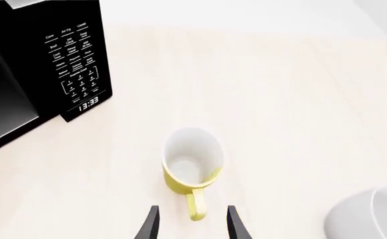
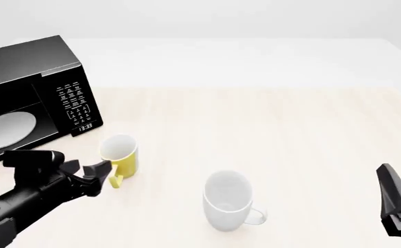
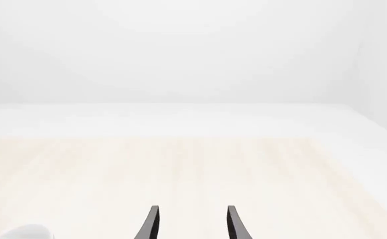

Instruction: Put the yellow and white mug in the microwave and close it.

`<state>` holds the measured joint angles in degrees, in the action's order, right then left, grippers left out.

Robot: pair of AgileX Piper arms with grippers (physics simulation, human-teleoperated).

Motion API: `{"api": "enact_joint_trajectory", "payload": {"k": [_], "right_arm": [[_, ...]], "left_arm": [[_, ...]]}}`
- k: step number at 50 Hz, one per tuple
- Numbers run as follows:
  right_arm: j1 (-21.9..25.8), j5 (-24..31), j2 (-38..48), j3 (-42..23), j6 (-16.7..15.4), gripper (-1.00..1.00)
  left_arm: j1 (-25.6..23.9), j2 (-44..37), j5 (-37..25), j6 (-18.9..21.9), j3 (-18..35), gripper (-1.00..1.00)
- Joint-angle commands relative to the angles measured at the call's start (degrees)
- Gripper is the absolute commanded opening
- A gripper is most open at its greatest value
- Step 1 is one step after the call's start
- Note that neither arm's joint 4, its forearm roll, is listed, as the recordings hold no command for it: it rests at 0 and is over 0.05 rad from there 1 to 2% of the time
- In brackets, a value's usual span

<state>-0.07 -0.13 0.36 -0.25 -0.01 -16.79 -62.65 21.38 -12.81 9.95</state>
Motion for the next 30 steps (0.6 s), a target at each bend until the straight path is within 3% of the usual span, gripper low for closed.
{"api": "enact_joint_trajectory", "payload": {"k": [1, 30], "right_arm": [[0.01, 0.00, 0.00, 0.00, 0.01, 1.00], [0.00, 0.00, 0.00, 0.00, 0.00, 1.00]], "left_arm": [[0.08, -6.38, 4.04, -1.20, 0.76, 1.00], [-1.70, -17.83, 11.10, -3.29, 1.92, 1.00]]}}
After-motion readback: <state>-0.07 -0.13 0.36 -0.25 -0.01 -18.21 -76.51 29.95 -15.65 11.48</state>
